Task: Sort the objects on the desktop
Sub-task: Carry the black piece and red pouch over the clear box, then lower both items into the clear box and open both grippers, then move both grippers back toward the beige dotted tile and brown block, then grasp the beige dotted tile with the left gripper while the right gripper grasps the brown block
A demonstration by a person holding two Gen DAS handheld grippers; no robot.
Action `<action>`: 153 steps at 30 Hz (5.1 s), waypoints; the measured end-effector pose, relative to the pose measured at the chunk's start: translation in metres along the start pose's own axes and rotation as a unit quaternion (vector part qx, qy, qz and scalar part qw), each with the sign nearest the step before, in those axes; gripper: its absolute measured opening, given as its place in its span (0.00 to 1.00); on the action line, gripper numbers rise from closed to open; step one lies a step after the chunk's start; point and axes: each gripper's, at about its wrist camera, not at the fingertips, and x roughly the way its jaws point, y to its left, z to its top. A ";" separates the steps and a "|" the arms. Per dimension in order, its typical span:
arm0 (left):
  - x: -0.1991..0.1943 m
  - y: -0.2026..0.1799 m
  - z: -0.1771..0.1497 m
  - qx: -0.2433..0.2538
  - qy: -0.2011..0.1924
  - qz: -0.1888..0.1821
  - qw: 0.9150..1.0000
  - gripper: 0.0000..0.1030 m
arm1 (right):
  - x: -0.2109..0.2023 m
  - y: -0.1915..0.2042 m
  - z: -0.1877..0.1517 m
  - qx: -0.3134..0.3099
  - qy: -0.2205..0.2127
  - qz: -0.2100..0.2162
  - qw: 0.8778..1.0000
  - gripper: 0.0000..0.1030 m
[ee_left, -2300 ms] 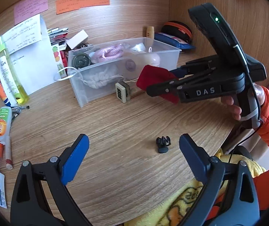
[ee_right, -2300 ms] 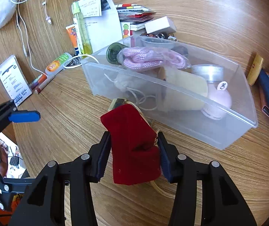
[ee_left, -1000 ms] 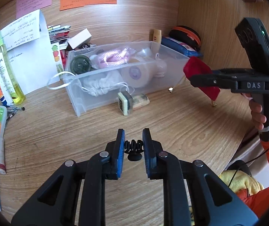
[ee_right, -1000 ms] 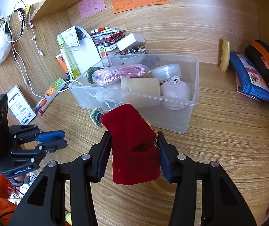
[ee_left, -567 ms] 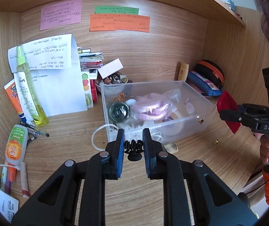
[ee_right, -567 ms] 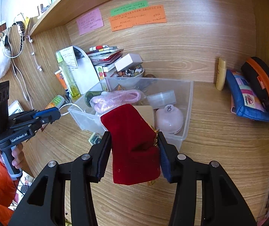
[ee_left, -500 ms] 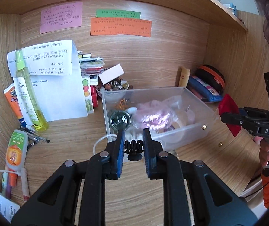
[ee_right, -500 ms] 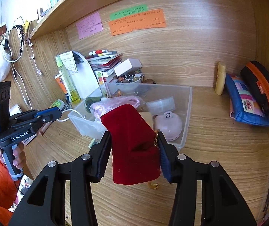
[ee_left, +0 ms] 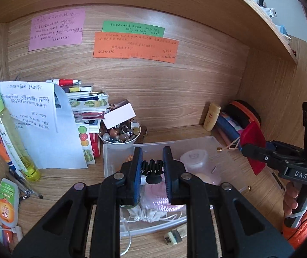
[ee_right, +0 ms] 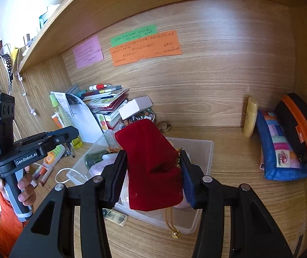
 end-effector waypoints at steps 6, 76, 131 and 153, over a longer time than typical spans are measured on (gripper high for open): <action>0.023 -0.002 0.000 0.003 0.000 0.015 1.000 0.17 | 0.026 -0.013 -0.001 0.023 0.016 0.001 1.000 0.42; 0.026 0.013 -0.023 0.002 0.009 -0.003 1.000 0.84 | 0.026 -0.017 -0.021 -0.018 0.002 -0.087 0.996 0.87; -0.035 -0.017 -0.131 0.028 0.091 0.001 0.995 0.54 | 0.001 0.045 -0.135 -0.093 0.125 -0.007 0.988 0.87; 0.019 -0.031 -0.126 0.040 0.138 0.011 0.990 0.40 | 0.016 0.042 -0.135 -0.070 0.146 -0.004 0.987 0.87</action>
